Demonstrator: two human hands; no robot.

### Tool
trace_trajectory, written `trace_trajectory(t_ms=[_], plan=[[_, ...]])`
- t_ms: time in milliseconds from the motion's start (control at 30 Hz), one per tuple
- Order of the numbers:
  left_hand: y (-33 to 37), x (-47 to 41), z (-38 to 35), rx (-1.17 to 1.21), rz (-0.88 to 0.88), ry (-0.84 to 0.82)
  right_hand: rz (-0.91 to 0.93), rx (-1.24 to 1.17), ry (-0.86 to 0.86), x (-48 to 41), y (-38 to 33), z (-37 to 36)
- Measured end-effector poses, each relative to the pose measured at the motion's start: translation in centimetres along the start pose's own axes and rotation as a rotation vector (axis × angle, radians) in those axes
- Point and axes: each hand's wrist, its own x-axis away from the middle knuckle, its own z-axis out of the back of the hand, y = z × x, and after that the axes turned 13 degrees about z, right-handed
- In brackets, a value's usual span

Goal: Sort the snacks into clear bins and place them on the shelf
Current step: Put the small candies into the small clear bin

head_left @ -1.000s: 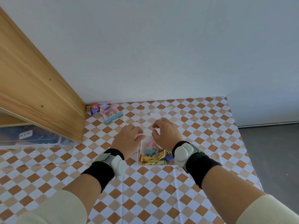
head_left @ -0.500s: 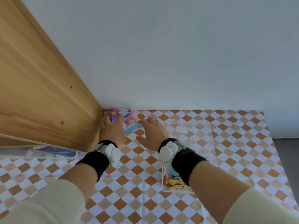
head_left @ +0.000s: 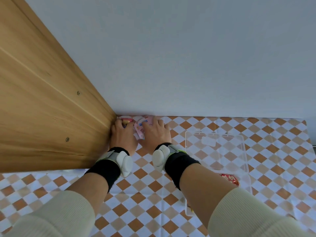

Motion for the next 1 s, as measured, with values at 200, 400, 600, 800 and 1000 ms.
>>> trace_trajectory(t_ms=[200,400,600,800,1000], plan=[[-0.8,2.1,-0.2,0.136,0.007,-0.003,0.022,-0.186,-0.003,1.3,0.3,0.2],[-0.1,6.3,0.1,0.137,-0.007,-0.001,0.074,-0.393,0.100,5.4,1.7,1.7],[3.7,13.7,-0.4,0.190,-0.139,0.044,-0.029,-0.482,0.222,12.7,5.2,5.2],[7.1,20.0,-1.8,0.247,-0.283,0.059,-0.139,-0.495,0.278,19.3,9.2,6.3],[9.4,25.5,-4.2,0.152,-0.384,-0.006,-0.228,-0.506,0.215,26.7,13.1,5.0]])
